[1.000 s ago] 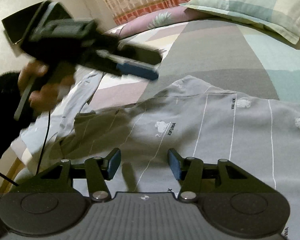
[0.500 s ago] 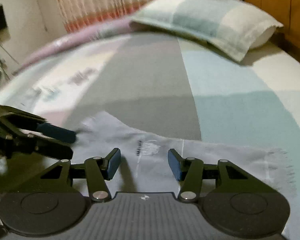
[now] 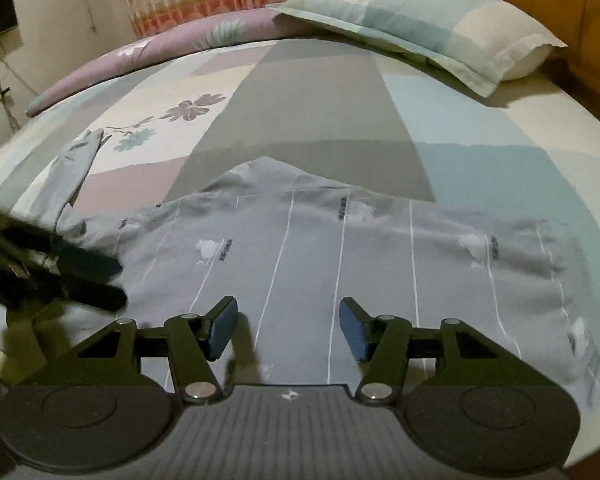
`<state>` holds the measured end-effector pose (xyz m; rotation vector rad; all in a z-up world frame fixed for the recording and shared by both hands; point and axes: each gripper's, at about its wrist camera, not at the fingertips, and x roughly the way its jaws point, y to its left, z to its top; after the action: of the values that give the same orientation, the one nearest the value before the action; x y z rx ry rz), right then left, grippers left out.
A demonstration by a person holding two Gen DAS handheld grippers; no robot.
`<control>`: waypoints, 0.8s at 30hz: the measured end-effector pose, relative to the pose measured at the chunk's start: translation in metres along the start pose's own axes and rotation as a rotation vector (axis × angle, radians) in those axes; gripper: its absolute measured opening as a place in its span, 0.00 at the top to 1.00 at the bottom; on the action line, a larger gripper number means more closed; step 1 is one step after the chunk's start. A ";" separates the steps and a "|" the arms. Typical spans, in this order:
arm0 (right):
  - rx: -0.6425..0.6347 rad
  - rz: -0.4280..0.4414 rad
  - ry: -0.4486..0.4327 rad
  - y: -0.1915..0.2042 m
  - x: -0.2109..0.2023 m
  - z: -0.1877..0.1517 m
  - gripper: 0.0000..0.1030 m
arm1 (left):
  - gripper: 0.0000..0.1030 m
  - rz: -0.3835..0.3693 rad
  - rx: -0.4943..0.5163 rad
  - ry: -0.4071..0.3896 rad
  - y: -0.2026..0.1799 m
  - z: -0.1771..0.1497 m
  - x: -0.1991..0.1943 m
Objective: Fold clothes
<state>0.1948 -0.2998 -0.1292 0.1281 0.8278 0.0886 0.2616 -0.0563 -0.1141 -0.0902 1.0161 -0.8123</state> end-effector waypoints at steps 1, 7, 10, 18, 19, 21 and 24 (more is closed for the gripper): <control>0.001 0.001 -0.005 0.003 -0.005 0.000 0.40 | 0.36 0.012 -0.017 0.004 -0.004 0.001 -0.002; -0.020 0.029 -0.033 0.022 -0.027 -0.003 0.36 | 0.33 0.042 -0.047 -0.010 -0.019 -0.017 -0.015; -0.024 0.042 -0.009 0.030 -0.027 -0.007 0.36 | 0.32 0.060 -0.075 0.021 -0.015 -0.031 -0.020; -0.035 0.083 -0.003 0.047 -0.035 -0.014 0.36 | 0.32 0.160 -0.140 -0.098 0.010 -0.039 -0.083; -0.039 0.091 -0.005 0.050 -0.036 -0.013 0.36 | 0.32 0.180 -0.156 -0.111 0.017 -0.039 -0.088; -0.041 0.130 -0.012 0.056 -0.037 -0.012 0.36 | 0.32 0.219 -0.196 -0.129 0.033 -0.039 -0.098; -0.039 0.218 -0.011 0.064 -0.036 -0.008 0.36 | 0.31 0.279 -0.256 -0.137 0.055 -0.043 -0.107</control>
<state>0.1624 -0.2406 -0.0990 0.1815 0.7982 0.3091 0.2304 0.0641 -0.0844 -0.2151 0.9726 -0.4147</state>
